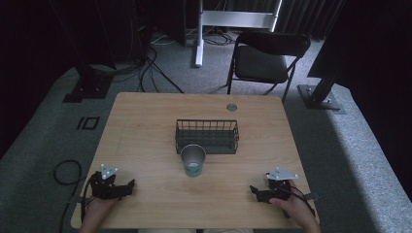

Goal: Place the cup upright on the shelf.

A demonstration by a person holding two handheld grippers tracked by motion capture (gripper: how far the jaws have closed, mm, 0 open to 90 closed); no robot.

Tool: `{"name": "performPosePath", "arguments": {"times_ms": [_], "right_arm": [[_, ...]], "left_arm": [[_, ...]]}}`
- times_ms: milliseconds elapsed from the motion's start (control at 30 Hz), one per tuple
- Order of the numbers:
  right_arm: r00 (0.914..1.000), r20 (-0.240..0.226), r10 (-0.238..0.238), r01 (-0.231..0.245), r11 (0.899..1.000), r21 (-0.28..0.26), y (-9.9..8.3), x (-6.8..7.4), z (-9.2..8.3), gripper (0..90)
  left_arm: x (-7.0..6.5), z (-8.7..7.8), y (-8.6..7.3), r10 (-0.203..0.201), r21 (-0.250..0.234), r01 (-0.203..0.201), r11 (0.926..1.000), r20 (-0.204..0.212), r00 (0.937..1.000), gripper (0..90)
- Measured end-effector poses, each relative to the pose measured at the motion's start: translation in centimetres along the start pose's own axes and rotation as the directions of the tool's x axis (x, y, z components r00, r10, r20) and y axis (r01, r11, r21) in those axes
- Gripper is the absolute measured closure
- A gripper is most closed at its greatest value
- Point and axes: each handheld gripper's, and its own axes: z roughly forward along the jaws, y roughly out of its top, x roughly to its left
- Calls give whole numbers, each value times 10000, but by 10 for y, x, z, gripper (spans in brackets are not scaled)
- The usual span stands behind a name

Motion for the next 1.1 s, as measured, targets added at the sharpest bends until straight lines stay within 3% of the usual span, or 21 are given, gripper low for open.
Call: {"name": "performPosePath", "arguments": {"times_ms": [500,1100], "right_arm": [[9957,-705,-597,587,9981,-161,30,26,21,120],[9830,-1399,-1190,1109,9917,-649,65,56,45,125]], "left_arm": [[0,0,0,4,0,-4,10000,-1,10000,15],[0,0,0,3,2,-3,10000,2,10000,15]]}}
